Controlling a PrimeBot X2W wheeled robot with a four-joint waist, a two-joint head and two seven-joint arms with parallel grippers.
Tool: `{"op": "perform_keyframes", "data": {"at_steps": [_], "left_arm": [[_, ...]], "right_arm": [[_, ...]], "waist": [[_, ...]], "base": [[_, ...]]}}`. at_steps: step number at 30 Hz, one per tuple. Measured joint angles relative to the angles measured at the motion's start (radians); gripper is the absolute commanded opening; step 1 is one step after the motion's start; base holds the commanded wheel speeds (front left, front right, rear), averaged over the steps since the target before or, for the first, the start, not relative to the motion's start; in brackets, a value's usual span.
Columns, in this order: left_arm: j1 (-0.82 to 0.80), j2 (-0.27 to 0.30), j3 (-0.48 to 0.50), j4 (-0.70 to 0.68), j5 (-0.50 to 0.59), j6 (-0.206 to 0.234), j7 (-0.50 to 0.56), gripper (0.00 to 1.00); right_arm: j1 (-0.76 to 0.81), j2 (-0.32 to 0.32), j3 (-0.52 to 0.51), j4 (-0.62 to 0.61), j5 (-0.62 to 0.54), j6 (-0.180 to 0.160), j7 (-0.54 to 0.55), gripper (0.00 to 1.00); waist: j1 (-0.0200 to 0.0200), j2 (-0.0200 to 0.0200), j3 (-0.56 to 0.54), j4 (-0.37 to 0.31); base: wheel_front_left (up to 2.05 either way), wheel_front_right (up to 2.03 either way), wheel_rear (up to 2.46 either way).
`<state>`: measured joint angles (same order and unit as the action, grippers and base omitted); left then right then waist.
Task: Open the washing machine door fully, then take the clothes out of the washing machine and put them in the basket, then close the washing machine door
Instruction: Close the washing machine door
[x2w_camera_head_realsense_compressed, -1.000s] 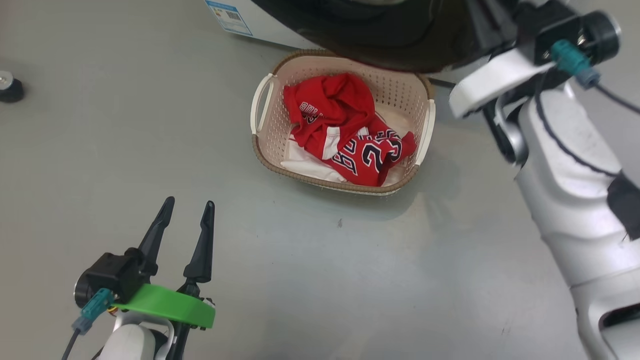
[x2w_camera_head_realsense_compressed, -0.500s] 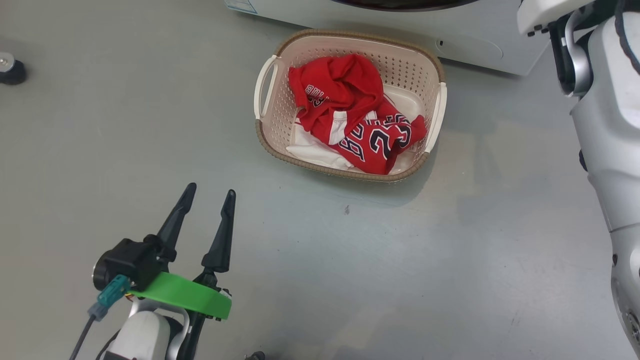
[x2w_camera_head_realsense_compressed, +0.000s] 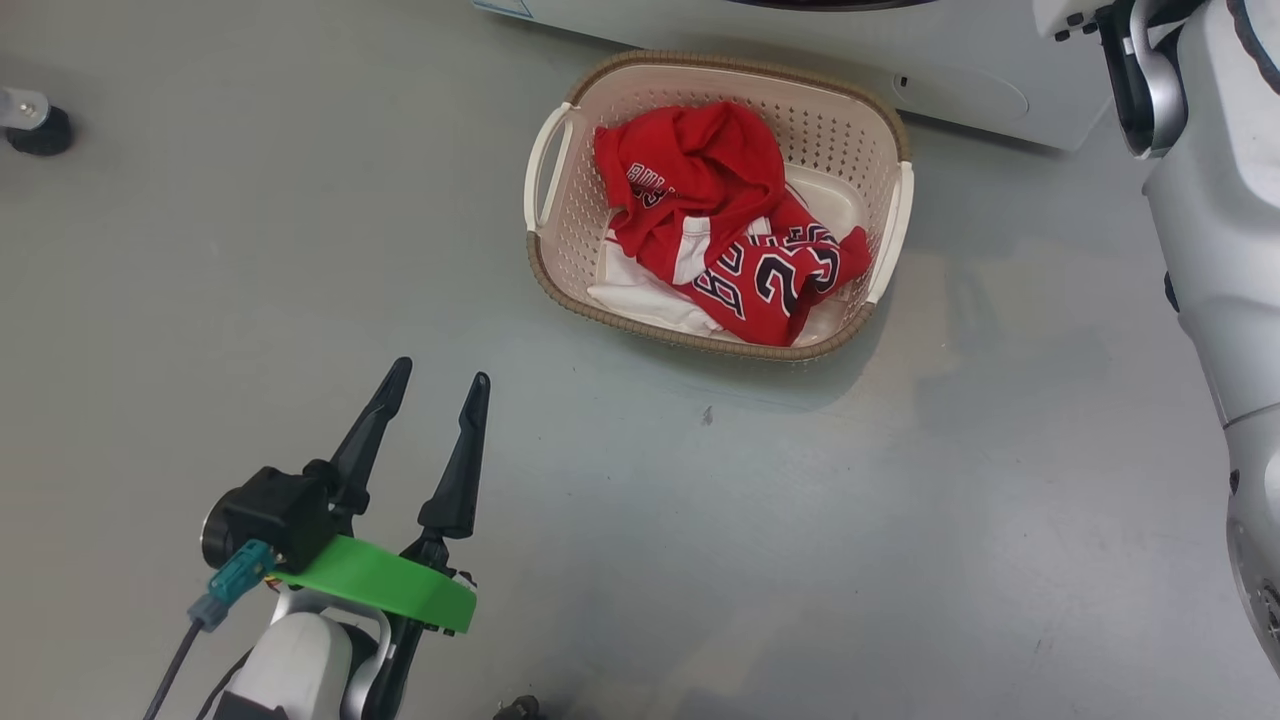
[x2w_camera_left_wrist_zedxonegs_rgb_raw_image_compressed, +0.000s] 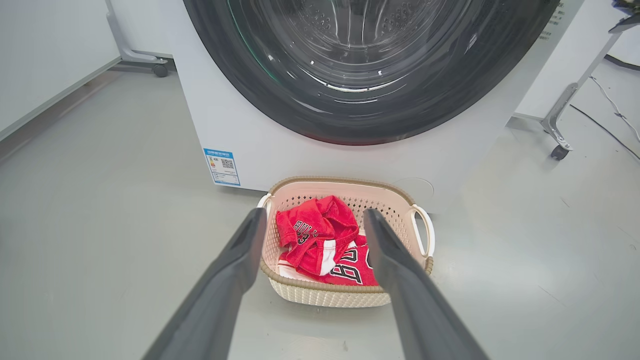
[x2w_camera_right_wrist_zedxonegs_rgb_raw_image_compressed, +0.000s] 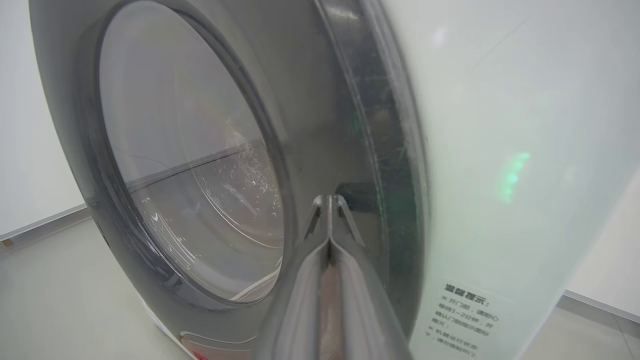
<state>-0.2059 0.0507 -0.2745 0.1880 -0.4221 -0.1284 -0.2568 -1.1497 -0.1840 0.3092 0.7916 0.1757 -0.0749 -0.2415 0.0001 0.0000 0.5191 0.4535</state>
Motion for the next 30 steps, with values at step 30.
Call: {"op": "perform_keyframes", "data": {"at_steps": [30], "left_arm": [[0.0, 0.039, 0.097, -0.003, 0.015, 0.0, 0.0, 1.0]], "right_arm": [[0.19, 0.083, -0.015, 0.091, 0.124, 0.136, -0.01, 0.0]], "waist": [[0.0, 0.0, -0.11, -0.1]], "base": [[0.0, 0.0, 0.0]]}}
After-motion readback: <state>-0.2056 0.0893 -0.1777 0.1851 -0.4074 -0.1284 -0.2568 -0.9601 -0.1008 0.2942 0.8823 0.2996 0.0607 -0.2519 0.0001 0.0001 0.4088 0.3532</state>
